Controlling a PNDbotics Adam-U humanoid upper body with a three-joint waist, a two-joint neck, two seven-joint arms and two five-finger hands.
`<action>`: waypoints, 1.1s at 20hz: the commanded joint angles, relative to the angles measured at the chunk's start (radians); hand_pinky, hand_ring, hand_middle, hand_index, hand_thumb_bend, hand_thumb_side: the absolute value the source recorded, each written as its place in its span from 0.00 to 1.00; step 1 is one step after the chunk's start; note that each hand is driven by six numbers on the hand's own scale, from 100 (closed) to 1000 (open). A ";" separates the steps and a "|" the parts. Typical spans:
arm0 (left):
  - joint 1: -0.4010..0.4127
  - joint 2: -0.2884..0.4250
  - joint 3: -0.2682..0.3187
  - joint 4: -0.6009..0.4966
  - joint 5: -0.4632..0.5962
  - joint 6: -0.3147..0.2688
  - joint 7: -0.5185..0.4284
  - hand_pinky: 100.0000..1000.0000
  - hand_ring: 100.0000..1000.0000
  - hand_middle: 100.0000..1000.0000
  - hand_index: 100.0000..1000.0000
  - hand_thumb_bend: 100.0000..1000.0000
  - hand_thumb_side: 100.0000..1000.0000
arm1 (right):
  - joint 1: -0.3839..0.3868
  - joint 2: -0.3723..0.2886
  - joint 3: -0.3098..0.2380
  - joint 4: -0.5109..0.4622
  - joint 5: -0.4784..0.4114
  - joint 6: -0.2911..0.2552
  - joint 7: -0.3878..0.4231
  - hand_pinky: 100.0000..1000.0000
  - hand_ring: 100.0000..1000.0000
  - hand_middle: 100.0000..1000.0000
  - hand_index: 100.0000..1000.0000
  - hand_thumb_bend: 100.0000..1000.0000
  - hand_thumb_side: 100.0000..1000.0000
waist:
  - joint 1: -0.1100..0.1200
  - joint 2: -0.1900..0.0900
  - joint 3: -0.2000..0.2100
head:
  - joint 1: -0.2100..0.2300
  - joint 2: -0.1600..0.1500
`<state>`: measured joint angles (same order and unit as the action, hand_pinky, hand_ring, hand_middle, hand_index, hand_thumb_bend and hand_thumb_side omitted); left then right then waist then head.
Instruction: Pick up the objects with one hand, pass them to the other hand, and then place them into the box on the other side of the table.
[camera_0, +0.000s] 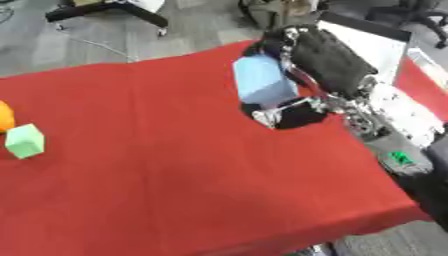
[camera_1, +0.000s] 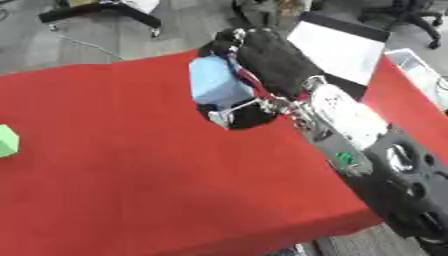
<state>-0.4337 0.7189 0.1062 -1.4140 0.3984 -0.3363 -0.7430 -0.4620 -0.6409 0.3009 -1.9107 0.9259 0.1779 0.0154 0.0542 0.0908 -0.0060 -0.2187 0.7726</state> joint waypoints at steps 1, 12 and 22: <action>0.029 -0.027 0.088 -0.071 -0.064 -0.011 0.075 0.75 0.61 0.58 0.73 0.13 0.61 | -0.026 -0.047 -0.074 0.130 -0.068 0.121 -0.124 0.44 0.51 0.11 0.23 0.00 0.29 | -0.002 -0.007 0.008 | -0.044 -0.003; 0.209 -0.309 0.257 -0.267 -0.274 0.085 0.250 0.74 0.60 0.57 0.72 0.11 0.65 | -0.183 -0.069 -0.254 0.912 -0.397 0.248 -0.539 0.41 0.58 0.34 0.43 0.28 0.35 | -0.006 0.018 0.092 | -0.229 -0.003; 0.249 -0.358 0.287 -0.312 -0.308 0.132 0.264 0.74 0.60 0.57 0.72 0.09 0.67 | -0.160 -0.154 -0.270 0.906 -0.262 0.215 -0.462 0.73 0.90 0.87 0.93 1.00 0.61 | -0.014 0.028 0.125 | -0.269 -0.003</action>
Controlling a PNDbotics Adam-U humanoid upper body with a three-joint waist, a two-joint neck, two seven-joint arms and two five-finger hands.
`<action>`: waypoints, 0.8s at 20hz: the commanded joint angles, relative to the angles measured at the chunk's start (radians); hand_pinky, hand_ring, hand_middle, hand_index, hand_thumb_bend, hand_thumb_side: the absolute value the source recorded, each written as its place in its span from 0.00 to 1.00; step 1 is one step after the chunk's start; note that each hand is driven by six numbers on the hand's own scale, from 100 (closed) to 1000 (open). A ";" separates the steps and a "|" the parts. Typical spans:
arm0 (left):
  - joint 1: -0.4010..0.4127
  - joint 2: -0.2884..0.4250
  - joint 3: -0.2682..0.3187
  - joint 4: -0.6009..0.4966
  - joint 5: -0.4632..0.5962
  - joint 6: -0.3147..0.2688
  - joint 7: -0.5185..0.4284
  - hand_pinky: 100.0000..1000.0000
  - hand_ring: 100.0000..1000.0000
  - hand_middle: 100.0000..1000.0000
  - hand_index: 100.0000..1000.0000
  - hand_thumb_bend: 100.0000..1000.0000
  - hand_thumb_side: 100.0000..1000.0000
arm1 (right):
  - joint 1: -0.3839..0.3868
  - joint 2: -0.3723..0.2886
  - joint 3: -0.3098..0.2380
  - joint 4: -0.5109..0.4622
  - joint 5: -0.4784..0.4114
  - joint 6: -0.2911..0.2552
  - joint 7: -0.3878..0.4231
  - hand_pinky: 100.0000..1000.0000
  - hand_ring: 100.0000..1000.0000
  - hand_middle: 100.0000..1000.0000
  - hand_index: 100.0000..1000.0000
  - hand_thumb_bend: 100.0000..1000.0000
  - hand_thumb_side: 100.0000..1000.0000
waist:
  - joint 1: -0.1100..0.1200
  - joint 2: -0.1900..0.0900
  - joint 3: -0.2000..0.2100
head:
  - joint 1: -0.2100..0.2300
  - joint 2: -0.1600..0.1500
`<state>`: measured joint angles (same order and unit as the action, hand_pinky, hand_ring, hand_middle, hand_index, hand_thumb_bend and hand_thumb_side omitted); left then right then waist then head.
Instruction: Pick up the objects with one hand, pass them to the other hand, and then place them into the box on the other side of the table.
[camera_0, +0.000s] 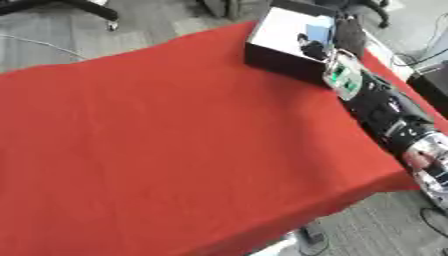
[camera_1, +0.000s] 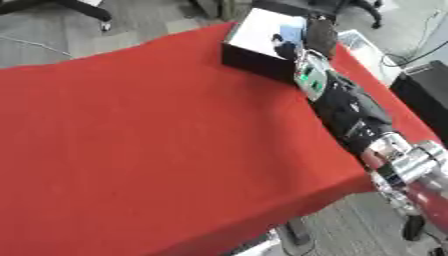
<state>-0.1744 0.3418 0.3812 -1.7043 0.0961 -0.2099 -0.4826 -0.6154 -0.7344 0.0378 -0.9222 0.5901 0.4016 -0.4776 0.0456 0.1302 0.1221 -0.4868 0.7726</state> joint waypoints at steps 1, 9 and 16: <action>-0.012 0.021 0.011 -0.021 -0.008 0.006 0.004 0.74 0.60 0.57 0.72 0.09 0.67 | 0.001 -0.070 -0.002 -0.134 0.122 -0.018 0.062 0.77 0.91 0.89 0.95 1.00 0.76 | -0.006 -0.012 -0.004 | 0.002 -0.003; -0.016 0.059 0.012 0.002 -0.035 -0.013 0.018 0.74 0.60 0.57 0.72 0.10 0.64 | 0.086 -0.070 0.009 -0.614 0.429 -0.114 0.352 0.81 0.88 0.88 0.96 0.57 0.36 | -0.008 -0.017 -0.022 | 0.110 -0.003; -0.078 0.209 -0.011 0.120 -0.149 -0.119 0.042 0.75 0.62 0.59 0.74 0.14 0.54 | 0.197 0.177 0.124 -1.066 0.618 -0.283 0.469 0.78 0.82 0.80 0.92 0.35 0.33 | -0.007 -0.035 -0.068 | 0.388 -0.003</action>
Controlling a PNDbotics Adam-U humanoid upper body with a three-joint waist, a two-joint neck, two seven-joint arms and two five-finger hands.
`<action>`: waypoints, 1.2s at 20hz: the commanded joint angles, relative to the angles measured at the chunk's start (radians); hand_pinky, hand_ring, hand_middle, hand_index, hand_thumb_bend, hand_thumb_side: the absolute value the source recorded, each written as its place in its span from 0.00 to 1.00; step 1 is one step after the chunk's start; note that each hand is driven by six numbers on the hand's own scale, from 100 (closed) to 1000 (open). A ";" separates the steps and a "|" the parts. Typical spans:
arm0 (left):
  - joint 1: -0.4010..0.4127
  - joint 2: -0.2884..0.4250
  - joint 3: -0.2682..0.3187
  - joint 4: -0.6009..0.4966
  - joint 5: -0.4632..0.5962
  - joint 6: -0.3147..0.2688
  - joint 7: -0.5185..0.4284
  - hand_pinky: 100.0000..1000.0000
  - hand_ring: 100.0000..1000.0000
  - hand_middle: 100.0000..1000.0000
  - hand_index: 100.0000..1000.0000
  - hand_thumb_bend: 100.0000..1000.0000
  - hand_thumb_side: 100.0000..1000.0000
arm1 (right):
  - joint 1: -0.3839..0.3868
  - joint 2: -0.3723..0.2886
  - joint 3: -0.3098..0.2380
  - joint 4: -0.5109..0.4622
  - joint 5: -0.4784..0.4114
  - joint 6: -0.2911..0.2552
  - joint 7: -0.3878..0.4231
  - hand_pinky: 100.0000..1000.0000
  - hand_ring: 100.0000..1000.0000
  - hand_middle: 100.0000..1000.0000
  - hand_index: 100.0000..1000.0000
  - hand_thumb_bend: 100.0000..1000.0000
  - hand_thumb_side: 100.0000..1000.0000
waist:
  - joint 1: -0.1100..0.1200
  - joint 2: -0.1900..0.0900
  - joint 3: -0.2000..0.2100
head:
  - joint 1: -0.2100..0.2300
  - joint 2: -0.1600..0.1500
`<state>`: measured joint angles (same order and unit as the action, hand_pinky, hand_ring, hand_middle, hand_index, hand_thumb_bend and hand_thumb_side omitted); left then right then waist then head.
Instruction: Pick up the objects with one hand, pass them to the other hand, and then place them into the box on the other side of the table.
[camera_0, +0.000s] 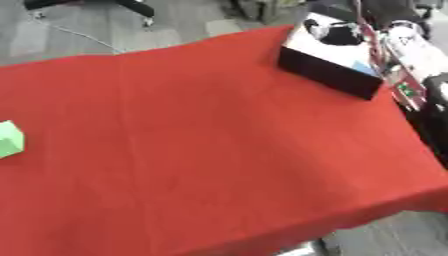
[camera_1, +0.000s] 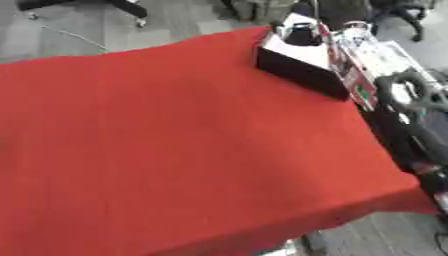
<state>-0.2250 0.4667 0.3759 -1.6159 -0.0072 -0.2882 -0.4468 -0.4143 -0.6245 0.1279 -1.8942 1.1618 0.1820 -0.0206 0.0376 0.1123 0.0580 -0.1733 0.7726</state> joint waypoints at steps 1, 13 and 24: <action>-0.042 0.112 -0.013 0.058 -0.077 -0.063 0.012 0.75 0.63 0.60 0.74 0.16 0.51 | -0.001 0.113 0.058 -0.100 0.063 -0.100 0.001 0.78 0.82 0.79 0.92 0.34 0.32 | 0.002 -0.020 -0.012 | 0.108 -0.003; -0.308 0.352 -0.242 0.542 -0.640 -0.396 0.052 0.75 0.66 0.63 0.79 0.45 0.33 | 0.010 0.261 0.201 -0.106 0.022 -0.236 -0.012 0.74 0.79 0.76 0.89 0.31 0.39 | 0.001 -0.035 -0.067 | 0.218 -0.003; -0.537 0.263 -0.291 0.900 -1.072 -0.415 0.210 0.74 0.66 0.64 0.80 0.49 0.35 | -0.003 0.270 0.214 -0.106 -0.027 -0.246 -0.031 0.73 0.79 0.75 0.89 0.30 0.42 | -0.008 -0.031 -0.104 | 0.247 -0.003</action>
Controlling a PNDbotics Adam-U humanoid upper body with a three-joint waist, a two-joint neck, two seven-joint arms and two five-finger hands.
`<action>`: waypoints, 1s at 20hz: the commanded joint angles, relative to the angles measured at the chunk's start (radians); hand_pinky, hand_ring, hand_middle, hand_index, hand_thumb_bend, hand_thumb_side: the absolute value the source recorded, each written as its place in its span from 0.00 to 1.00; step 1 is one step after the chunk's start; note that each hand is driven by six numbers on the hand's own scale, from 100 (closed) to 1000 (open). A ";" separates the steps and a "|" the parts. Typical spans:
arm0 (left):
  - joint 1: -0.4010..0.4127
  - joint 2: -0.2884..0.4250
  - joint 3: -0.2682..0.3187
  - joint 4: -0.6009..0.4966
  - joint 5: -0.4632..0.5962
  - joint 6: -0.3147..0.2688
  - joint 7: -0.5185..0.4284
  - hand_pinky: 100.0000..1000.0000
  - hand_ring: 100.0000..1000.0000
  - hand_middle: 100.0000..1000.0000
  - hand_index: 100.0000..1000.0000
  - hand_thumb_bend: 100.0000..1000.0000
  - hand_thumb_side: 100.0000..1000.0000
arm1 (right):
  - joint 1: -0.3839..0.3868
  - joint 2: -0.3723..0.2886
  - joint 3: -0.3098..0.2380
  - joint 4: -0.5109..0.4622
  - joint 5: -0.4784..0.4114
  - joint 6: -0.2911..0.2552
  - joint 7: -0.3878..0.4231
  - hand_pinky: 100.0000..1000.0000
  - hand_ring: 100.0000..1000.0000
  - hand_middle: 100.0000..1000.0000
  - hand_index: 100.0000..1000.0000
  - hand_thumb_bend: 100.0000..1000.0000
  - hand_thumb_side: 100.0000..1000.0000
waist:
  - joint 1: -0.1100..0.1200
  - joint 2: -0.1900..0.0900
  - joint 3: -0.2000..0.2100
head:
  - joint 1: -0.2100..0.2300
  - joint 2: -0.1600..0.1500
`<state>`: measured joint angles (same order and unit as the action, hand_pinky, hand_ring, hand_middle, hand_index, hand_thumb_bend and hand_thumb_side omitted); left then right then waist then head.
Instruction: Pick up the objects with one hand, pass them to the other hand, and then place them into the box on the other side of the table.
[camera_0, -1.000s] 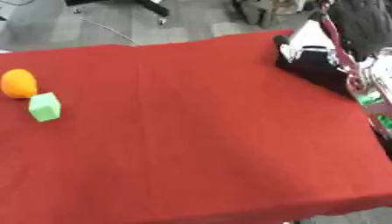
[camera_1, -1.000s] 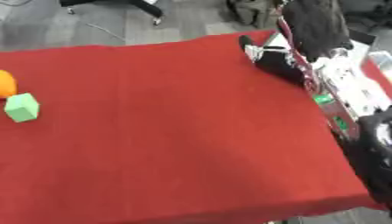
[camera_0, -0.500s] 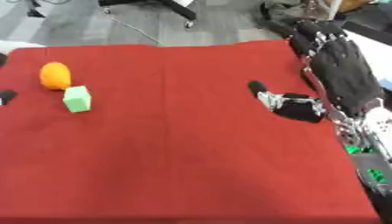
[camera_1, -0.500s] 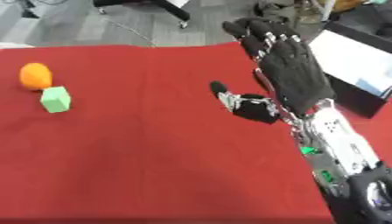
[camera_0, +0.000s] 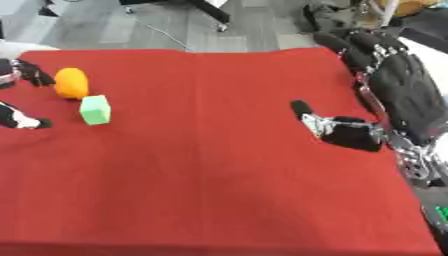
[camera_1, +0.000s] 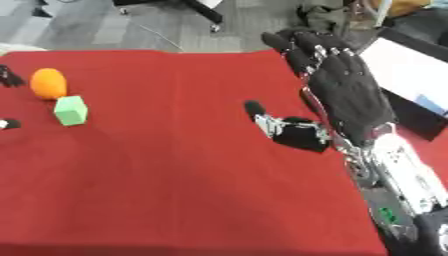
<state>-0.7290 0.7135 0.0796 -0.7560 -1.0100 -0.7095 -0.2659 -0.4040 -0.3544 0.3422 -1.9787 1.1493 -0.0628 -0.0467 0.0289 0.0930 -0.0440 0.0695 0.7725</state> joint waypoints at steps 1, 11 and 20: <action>-0.042 0.010 0.008 0.058 -0.089 0.010 0.039 0.74 0.65 0.64 0.80 0.49 0.35 | -0.014 0.000 0.000 -0.021 -0.017 0.000 -0.005 0.72 0.79 0.75 0.89 0.30 0.42 | 0.001 -0.011 -0.005 | 0.006 -0.003; -0.099 -0.039 0.046 0.154 -0.180 0.164 0.191 0.74 0.65 0.65 0.81 0.47 0.31 | -0.026 0.011 0.008 -0.021 -0.034 -0.005 -0.016 0.72 0.79 0.74 0.89 0.29 0.43 | 0.000 0.006 -0.048 | 0.029 -0.003; -0.110 -0.044 0.050 0.219 -0.234 0.248 0.231 0.74 0.64 0.64 0.80 0.41 0.27 | -0.032 0.018 0.012 -0.021 -0.046 -0.001 -0.025 0.71 0.78 0.73 0.88 0.29 0.44 | -0.002 0.027 -0.093 | 0.061 -0.003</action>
<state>-0.8179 0.6425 0.1225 -0.5346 -1.2344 -0.4711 -0.0340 -0.4224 -0.3326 0.3585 -1.9787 1.1114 -0.0654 -0.0663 0.0261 0.1309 -0.1373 0.1247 0.7725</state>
